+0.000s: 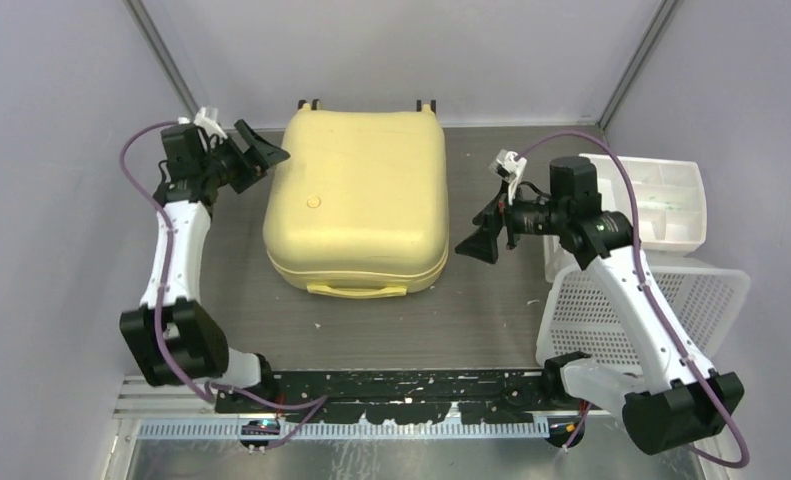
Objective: Open, take out, and arrange the luggage
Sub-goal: Adjust the luggage at the center of the board.
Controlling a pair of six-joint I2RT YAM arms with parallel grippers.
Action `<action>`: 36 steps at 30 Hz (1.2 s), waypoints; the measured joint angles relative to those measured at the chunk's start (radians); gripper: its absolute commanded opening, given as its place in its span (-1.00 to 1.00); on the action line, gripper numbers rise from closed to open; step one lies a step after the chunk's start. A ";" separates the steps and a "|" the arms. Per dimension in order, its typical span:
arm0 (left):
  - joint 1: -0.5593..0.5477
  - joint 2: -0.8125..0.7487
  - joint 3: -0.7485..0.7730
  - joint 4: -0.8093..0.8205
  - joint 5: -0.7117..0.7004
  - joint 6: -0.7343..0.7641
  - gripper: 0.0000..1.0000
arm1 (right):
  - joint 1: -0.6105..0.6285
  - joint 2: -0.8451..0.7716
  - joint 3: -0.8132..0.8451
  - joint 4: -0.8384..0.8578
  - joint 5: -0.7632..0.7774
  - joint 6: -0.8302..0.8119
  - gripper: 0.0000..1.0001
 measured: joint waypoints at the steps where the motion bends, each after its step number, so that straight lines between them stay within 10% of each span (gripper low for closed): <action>1: -0.001 -0.050 -0.010 -0.014 -0.008 0.006 0.69 | -0.003 -0.030 -0.012 -0.011 -0.022 -0.037 0.99; 13: -0.023 -0.906 -0.415 -0.188 0.012 -0.054 0.61 | -0.130 -0.077 -0.177 0.093 -0.064 0.041 0.99; 28: -0.072 -0.813 -0.335 -0.321 -0.009 -0.074 0.61 | -0.141 -0.129 -0.185 0.217 0.050 0.317 0.62; 36: -0.072 -0.550 -0.254 -0.274 -0.092 0.056 0.58 | -0.141 -0.025 -0.183 0.214 0.055 0.343 -0.44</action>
